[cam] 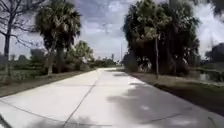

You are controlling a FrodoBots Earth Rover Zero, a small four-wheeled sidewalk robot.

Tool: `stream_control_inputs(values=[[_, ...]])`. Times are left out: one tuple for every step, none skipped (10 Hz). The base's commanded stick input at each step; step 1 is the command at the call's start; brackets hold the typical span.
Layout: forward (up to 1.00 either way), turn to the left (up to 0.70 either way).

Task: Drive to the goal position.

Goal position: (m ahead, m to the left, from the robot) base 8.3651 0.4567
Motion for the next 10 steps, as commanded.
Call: stream_control_inputs(values=[[0.7, 0.0], [0.7, 0.0], [0.7, 0.0], [0.7, 0.0], [0.7, 0.0], [0.7, 0.0], [0.7, 0.0], [0.7, 0.0], [0.7, 0.0], [0.7, 0.0]])
